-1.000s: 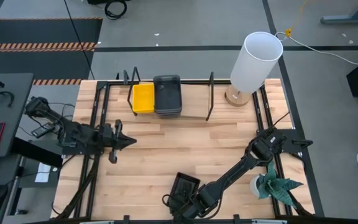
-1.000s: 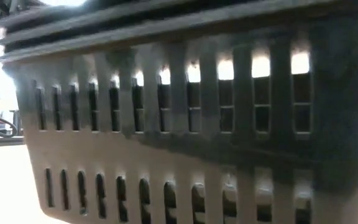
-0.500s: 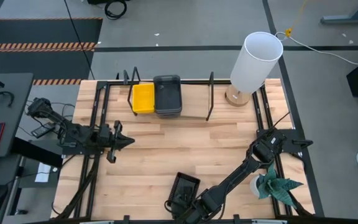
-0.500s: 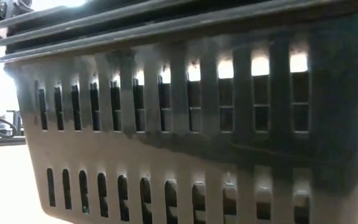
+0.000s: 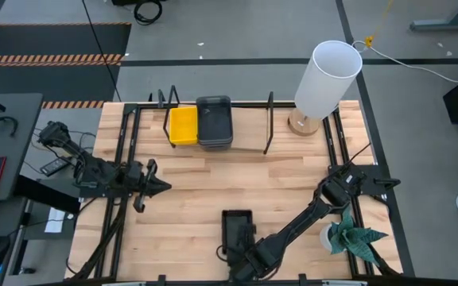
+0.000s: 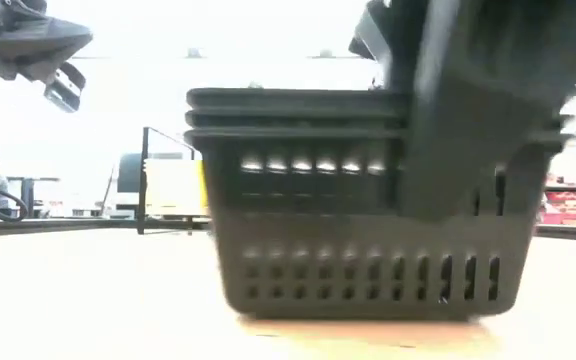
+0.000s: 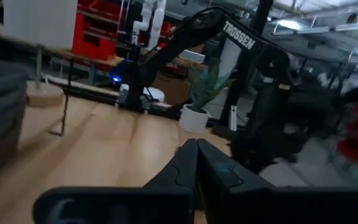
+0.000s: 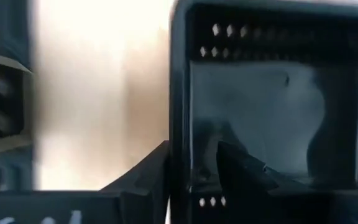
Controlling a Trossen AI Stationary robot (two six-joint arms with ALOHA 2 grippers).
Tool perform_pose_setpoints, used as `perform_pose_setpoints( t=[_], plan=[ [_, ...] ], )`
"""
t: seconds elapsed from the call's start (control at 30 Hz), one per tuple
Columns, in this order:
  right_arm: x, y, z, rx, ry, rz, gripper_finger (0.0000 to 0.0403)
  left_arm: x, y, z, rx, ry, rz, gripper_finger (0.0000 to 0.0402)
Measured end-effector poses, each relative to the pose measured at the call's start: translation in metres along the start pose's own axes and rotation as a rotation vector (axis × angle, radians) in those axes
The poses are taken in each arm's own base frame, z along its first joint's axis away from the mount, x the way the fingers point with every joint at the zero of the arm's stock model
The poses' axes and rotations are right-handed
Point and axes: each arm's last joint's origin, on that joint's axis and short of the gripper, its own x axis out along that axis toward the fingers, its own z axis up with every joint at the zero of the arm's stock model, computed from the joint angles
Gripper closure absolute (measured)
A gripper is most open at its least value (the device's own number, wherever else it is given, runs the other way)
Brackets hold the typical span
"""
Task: Stack baskets on shelf by color
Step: Put the stack of black bins on the shelf
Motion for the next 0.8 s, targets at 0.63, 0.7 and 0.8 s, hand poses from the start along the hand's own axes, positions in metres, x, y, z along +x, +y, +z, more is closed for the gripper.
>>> perform_pose_setpoints(
  t=[0.63, 0.7, 0.8],
  plan=[
    [0.007, -0.051, 0.008, -0.027, 0.213, -0.075, 0.0387, 0.0, 0.0, 0.003, -0.07, -0.035, 0.016, 0.038],
    [0.005, -0.058, 0.009, -0.046, 0.237, -0.087, 0.0387, 0.0, 0.0, 0.003, -0.069, -0.035, 0.016, 0.0376],
    [0.0, -0.069, 0.013, -0.084, 0.254, -0.09, 0.0387, 0.0, 0.0, 0.003, -0.069, -0.035, 0.016, 0.0372]
  ],
)
